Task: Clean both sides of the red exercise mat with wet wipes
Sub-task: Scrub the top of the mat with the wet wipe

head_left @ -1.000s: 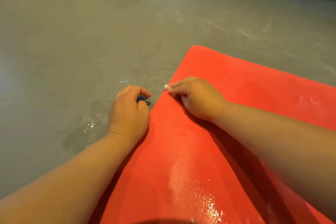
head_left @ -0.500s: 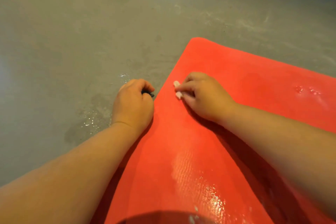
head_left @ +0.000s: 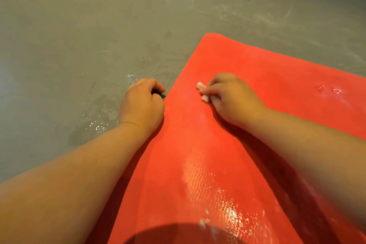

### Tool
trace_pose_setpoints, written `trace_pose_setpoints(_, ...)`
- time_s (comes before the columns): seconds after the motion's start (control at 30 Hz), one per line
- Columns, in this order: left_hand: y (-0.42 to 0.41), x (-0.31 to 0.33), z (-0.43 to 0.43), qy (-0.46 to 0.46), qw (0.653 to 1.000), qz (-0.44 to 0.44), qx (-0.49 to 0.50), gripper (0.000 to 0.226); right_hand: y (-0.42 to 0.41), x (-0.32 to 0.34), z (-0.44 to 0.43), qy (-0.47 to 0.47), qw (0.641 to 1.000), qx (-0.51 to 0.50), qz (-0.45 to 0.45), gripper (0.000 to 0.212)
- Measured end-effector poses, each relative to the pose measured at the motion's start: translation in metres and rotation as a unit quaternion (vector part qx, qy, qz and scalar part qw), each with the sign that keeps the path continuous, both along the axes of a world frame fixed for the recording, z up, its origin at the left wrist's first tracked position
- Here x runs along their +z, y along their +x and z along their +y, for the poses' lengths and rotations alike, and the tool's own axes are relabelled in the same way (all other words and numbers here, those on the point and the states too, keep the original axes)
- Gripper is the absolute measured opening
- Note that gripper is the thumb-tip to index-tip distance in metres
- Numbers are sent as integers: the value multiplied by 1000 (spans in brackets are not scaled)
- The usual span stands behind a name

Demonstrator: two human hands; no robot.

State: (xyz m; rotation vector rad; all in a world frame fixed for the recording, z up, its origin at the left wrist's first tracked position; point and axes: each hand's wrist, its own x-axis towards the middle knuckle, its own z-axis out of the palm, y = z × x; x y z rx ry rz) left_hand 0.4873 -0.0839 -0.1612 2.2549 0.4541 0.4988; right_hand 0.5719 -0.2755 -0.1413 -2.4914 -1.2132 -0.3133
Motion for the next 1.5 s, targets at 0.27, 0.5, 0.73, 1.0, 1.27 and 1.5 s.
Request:
trace_pose_setpoints(0.27,0,0,0,-6,1000,3,4,32,-55,-5,25,6,997,-2,77,23)
trace_pose_setpoints(0.5,-1,0,-1,-17,1000,0,11,33,-17,-2,18,-25,999,35,22,22)
trace_pose_setpoints(0.73,-2,-1,-1,-30,999,-28,7,38,3,-2,42,18,993,-98,62,23)
trace_pose_setpoints(1.0,-5,2,-1,-106,992,-68,26,24,6,-3,45,19,999,-2,47,25)
trace_pose_setpoints(1.27,-2,1,-1,-131,988,-76,20,23,-13,-7,63,62,995,-25,74,25)
trace_pose_setpoints(1.5,-1,-2,4,-242,959,-141,54,30,-40,-6,56,44,993,80,69,17)
